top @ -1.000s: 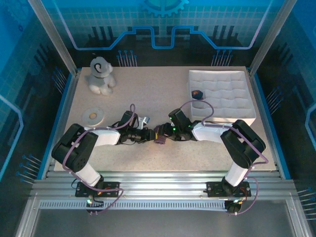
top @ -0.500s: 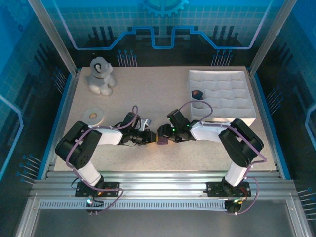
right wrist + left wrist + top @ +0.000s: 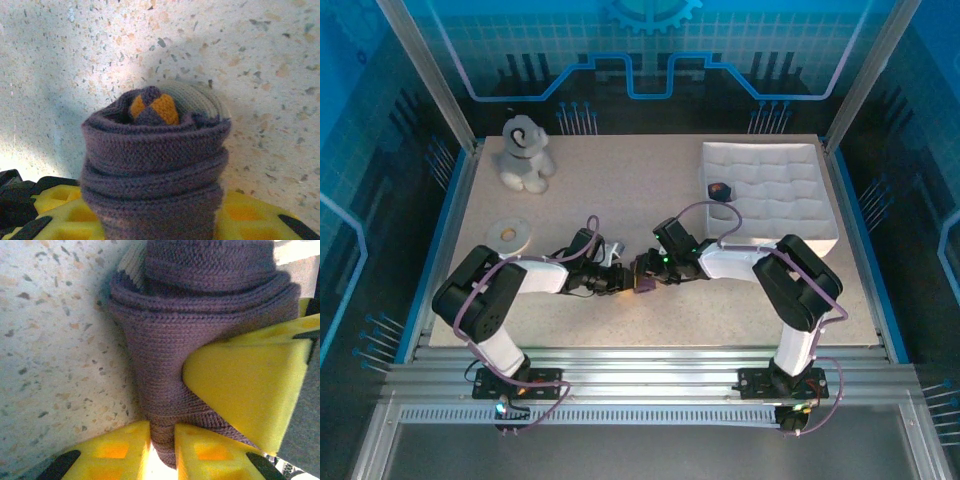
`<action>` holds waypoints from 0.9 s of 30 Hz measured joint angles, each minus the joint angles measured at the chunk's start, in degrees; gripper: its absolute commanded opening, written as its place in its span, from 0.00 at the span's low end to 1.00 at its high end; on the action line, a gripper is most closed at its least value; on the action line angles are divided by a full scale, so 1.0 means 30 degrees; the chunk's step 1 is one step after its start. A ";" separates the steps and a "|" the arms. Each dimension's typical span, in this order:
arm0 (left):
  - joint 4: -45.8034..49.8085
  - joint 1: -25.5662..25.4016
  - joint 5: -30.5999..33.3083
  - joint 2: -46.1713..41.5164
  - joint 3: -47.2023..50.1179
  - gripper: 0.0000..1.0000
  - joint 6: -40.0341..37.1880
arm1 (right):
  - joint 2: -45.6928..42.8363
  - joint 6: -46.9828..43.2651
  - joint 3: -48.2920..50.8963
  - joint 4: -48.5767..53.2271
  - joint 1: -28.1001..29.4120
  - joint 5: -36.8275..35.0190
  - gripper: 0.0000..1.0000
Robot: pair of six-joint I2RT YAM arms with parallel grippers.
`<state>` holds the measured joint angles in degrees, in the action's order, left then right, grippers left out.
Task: Roll the socks
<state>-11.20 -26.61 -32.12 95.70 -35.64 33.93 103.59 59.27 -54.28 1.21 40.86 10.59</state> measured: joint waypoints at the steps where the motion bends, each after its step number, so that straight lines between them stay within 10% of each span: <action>1: 0.0189 0.0015 0.0073 -0.0146 0.0000 0.17 -0.0080 | 0.0022 0.0000 0.0124 -0.0342 -0.0022 0.0189 0.06; 27: 0.6929 0.1530 0.2098 -1.1307 -0.1574 0.31 -0.3949 | -0.6768 -0.6594 0.1515 -0.6040 -0.5909 0.6033 0.00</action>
<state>9.58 -22.02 -25.82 61.78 -40.36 22.09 83.29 39.48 -49.74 -16.91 23.14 28.69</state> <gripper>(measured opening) 0.308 0.289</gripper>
